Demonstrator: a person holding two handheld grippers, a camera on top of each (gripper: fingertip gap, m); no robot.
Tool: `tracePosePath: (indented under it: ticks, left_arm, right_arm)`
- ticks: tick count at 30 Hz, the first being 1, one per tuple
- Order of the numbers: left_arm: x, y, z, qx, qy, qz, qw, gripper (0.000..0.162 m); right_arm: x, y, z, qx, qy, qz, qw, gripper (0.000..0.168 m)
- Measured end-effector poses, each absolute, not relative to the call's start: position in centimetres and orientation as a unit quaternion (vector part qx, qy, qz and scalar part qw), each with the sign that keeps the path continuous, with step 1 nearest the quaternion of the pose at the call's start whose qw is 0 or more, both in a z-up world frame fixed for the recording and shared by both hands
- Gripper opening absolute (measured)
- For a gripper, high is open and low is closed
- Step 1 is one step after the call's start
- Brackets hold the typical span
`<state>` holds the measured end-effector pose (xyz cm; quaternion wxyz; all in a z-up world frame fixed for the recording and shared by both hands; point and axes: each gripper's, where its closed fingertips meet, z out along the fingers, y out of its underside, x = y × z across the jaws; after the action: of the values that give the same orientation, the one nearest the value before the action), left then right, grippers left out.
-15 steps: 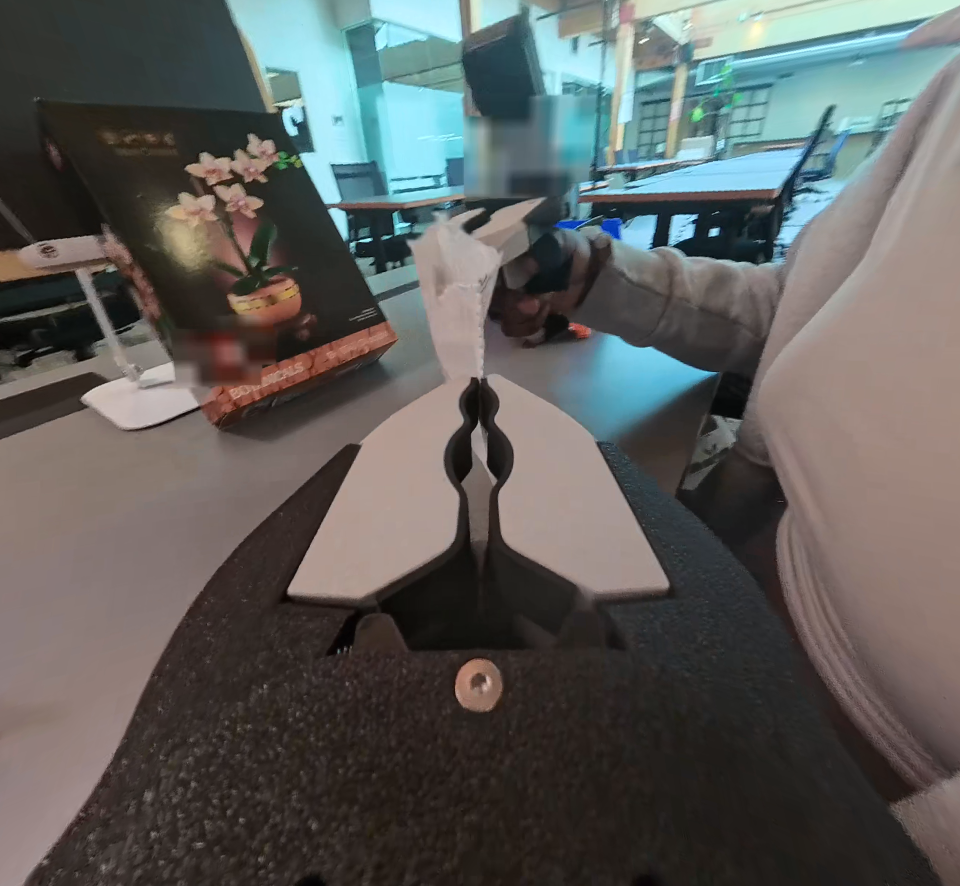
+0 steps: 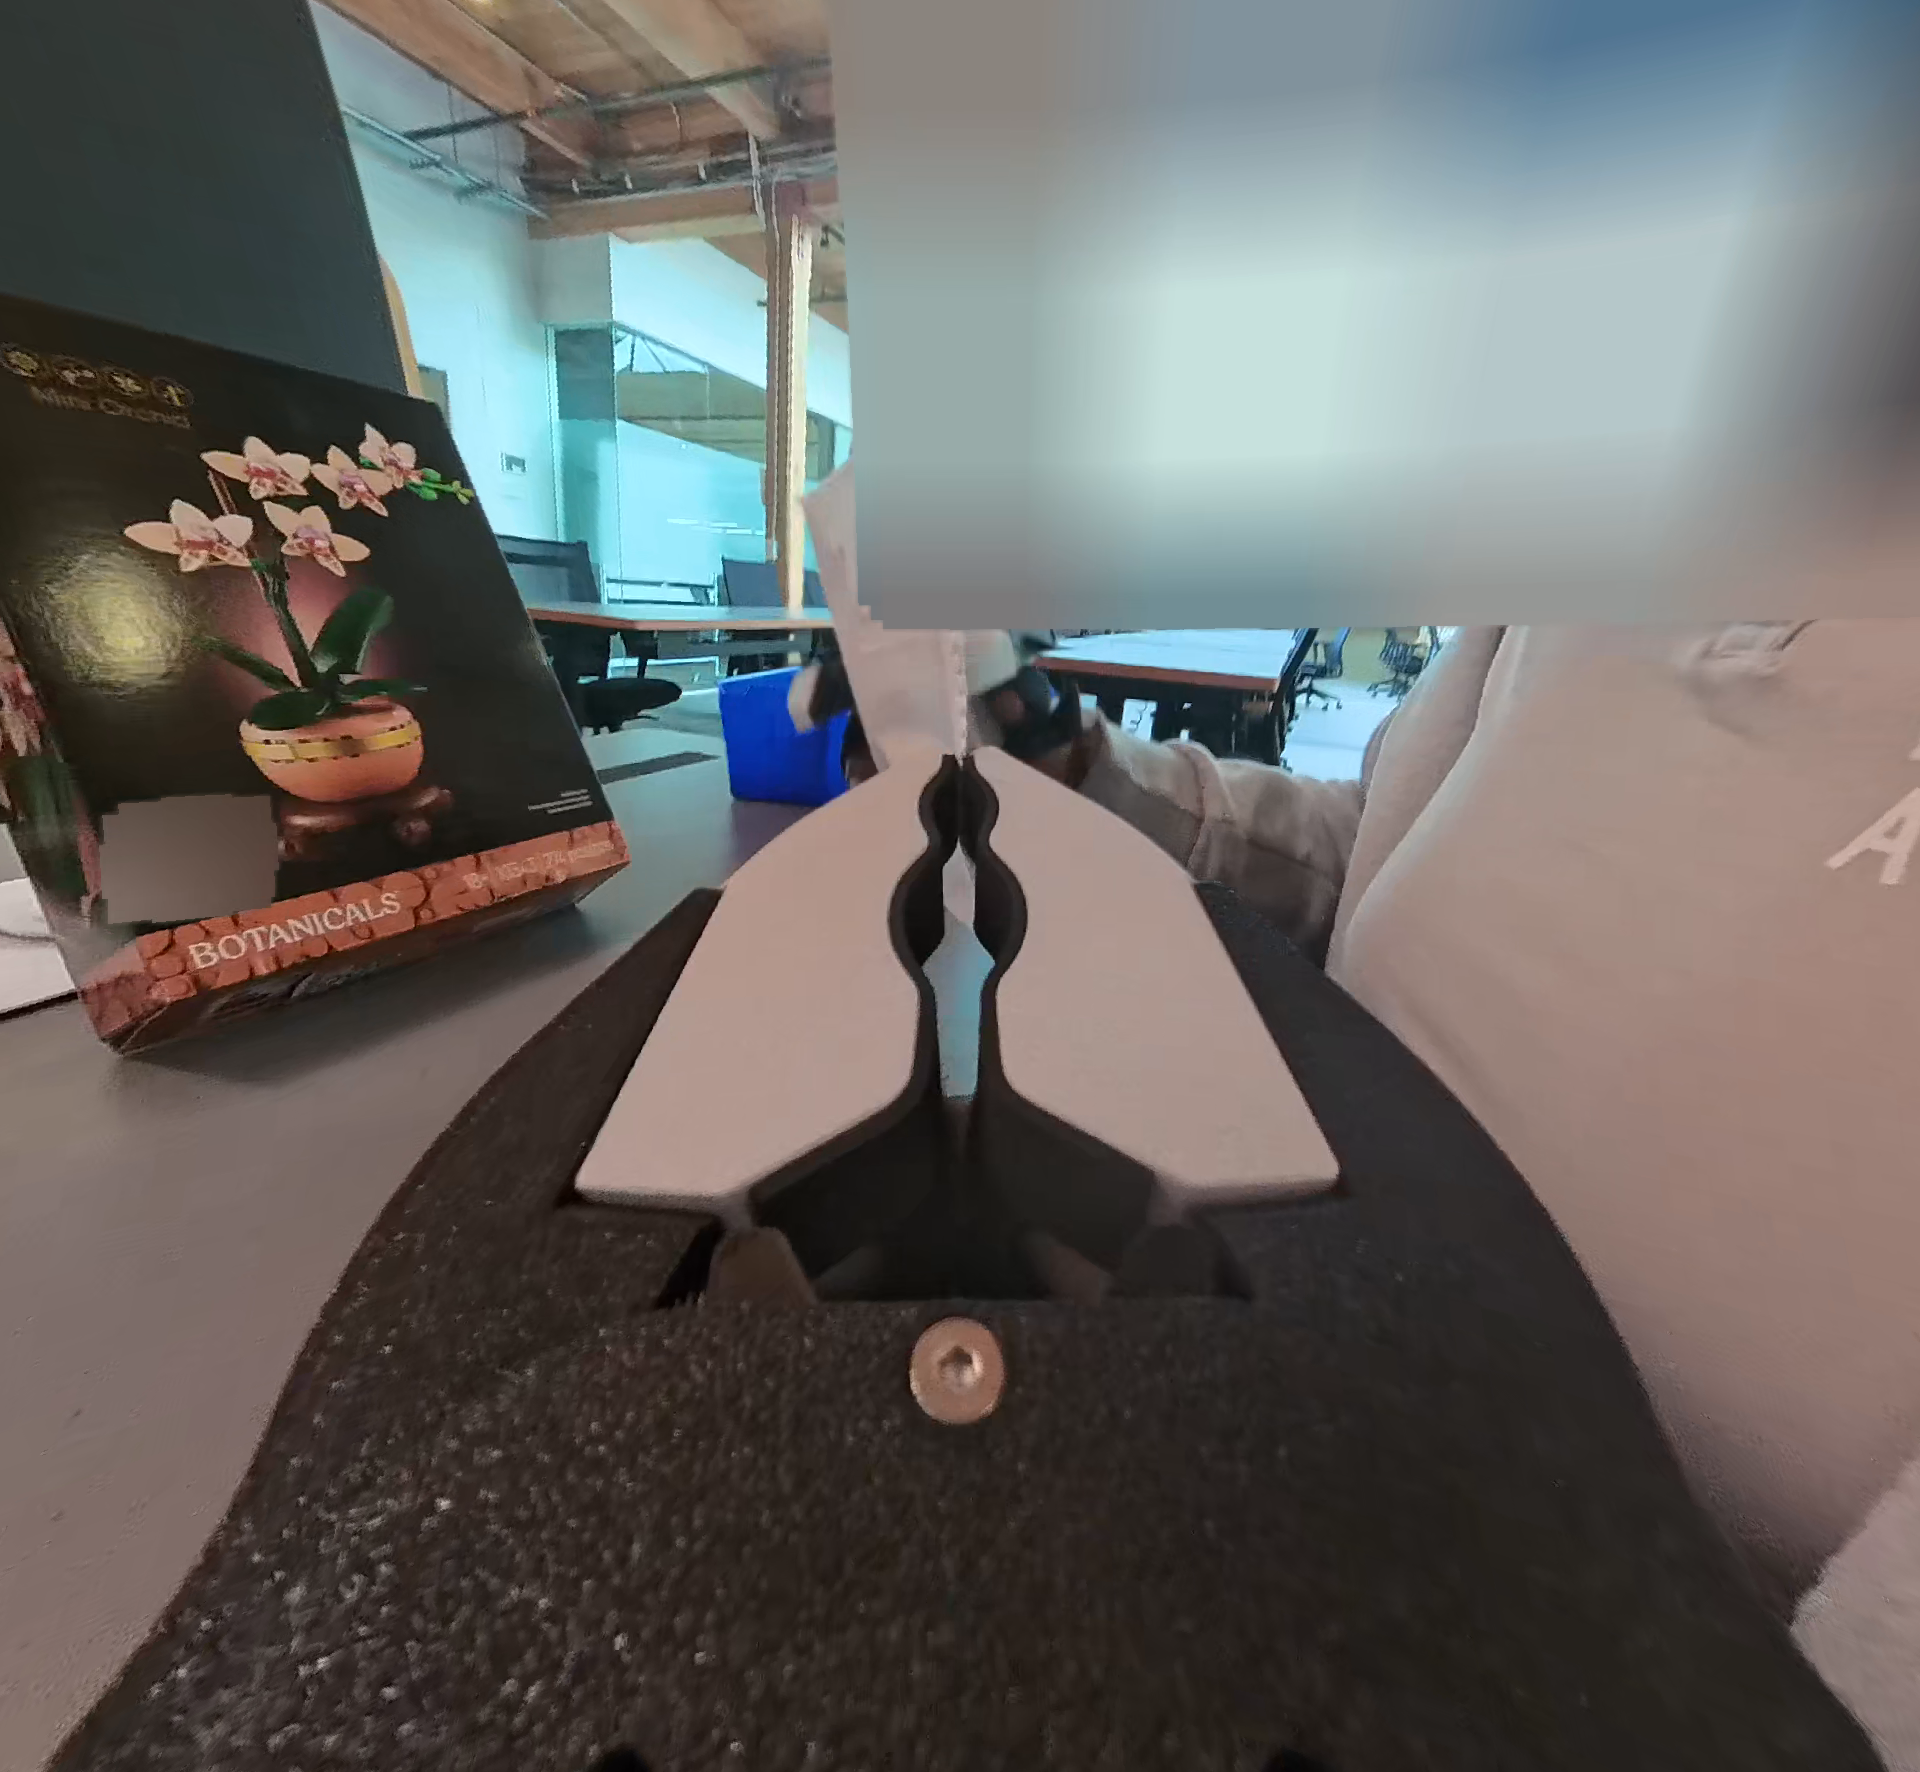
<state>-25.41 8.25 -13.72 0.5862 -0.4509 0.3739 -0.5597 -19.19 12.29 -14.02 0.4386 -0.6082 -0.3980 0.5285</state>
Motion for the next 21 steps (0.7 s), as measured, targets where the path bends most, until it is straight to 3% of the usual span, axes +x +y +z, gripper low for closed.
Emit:
tracePosePath:
  ticks: [3, 4, 5, 6, 15, 21]
  left_arm:
    - [-25.4, 8.2, -13.1, -0.437, 0.363, -0.58, 0.584, 0.0]
    - [-25.3, 8.2, -13.1, -0.436, 0.363, -0.582, 0.583, 0.0]
    - [-25.1, 8.2, -13.1, -0.436, 0.365, -0.58, 0.583, 0.0]
    - [-25.0, 8.2, -13.0, -0.435, 0.367, -0.579, 0.584, 0.0]
    - [-24.6, 7.9, -12.6, -0.451, 0.424, -0.543, 0.567, 0.0]
    - [-23.5, 7.4, -12.5, -0.442, 0.439, -0.545, 0.561, 0.0]
  right_arm:
    - [-20.3, 11.3, -15.8, -0.606, -0.425, 0.531, 0.413, 0.024]
    - [-20.7, 11.0, -15.9, -0.601, -0.436, 0.527, 0.414, 0.019]
    - [-21.0, 10.7, -15.9, -0.593, -0.45, 0.522, 0.417, 0.003]
    - [-21.1, 10.6, -15.8, -0.585, -0.458, 0.516, 0.426, 0.0]
    - [-20.2, 8.3, -14.0, -0.516, -0.473, 0.598, 0.39, 0.0]
    - [-20.4, 7.8, -14.5, -0.526, -0.497, 0.556, 0.41, 0.0]
